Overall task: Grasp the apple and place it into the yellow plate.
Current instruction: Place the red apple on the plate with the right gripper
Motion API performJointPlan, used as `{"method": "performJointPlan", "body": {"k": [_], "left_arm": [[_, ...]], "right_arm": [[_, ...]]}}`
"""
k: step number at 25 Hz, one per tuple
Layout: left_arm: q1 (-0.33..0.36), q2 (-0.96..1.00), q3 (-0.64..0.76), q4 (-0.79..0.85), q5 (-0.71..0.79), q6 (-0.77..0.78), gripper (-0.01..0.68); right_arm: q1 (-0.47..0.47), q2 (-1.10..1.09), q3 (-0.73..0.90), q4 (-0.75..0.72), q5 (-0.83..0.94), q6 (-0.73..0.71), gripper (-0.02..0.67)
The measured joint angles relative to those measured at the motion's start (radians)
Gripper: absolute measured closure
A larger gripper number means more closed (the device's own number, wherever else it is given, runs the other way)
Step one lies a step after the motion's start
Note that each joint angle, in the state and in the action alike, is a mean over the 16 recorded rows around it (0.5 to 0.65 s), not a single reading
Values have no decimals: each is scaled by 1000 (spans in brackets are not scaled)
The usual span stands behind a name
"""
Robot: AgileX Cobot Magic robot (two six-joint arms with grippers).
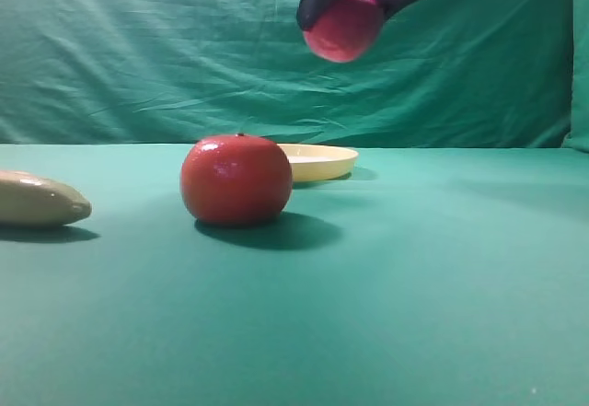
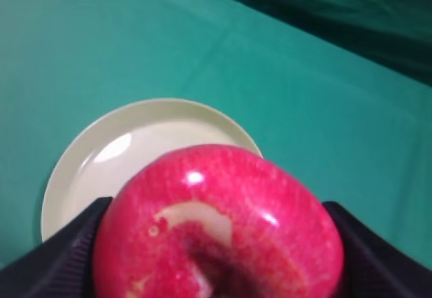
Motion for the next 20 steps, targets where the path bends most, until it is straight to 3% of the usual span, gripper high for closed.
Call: {"method": "performJointPlan", "body": {"k": [14,17,20], "left_arm": [[0,0,0,0,0,0,516],[0,0,0,0,0,0,516],[0,0,0,0,0,0,516]], "right_arm": [[19,13,-6,-10,6,-34,30],[18,-38,-6,-20,52,-40,67],[18,-114,-6,-30,120,-44,169]]}}
